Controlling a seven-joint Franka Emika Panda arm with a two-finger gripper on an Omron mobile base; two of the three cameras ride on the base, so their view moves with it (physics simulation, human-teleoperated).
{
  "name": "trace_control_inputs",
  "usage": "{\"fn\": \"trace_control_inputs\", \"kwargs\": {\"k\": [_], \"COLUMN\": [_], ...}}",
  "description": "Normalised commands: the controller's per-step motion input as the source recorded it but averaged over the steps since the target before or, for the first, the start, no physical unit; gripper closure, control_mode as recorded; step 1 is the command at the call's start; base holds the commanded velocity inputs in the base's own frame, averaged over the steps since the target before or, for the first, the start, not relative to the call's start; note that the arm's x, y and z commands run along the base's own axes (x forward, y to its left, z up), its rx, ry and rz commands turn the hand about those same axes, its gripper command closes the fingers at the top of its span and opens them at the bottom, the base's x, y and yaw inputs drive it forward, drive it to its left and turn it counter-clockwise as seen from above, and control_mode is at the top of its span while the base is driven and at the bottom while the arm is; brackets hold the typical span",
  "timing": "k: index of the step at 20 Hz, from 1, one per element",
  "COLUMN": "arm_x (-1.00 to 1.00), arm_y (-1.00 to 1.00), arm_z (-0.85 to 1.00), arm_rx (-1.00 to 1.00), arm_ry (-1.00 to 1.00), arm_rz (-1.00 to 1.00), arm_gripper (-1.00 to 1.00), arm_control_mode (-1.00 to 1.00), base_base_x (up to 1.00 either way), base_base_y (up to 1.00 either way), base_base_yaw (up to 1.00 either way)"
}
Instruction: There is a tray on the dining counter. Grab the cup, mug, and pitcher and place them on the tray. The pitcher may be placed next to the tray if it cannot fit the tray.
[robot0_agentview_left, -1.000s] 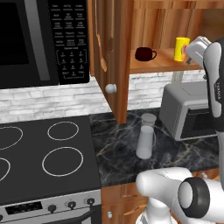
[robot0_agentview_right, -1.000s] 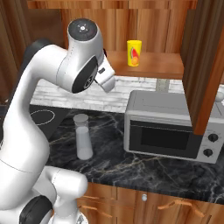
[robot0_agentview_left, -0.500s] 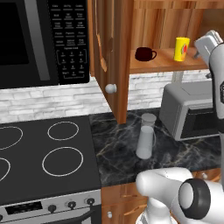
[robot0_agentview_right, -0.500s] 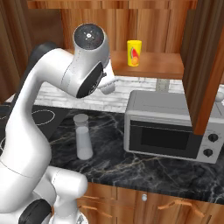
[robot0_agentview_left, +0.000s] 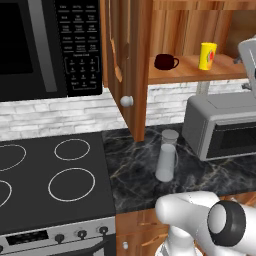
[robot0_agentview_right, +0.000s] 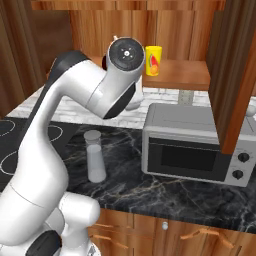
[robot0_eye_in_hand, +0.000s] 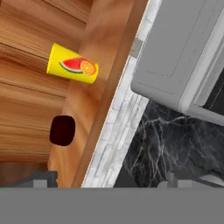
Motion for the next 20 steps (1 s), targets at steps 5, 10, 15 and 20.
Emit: {"fn": "trace_control_inputs", "kwargs": {"k": [5,10,15,20], "arm_x": [0.07,0.05,0.19,0.32], "arm_y": [-0.05,-0.08,-0.09,-0.21], "arm_z": [0.09,0.13,0.06,0.00], "arm_rx": [0.08,0.09,0.06,0.02], "arm_ry": [-0.01,0.00,-0.01,-0.01], "arm_rz": [-0.01,0.00,0.00,0.00], "arm_gripper": [-1.00,-1.00,-1.00,-1.00], "arm_control_mode": [-1.00,-1.00,-1.00,-1.00], "base_base_x": [0.00,0.00,0.00,0.00], "base_base_y": [0.00,0.00,0.00,0.00], "base_base_yaw": [0.00,0.00,0.00,0.00]}}
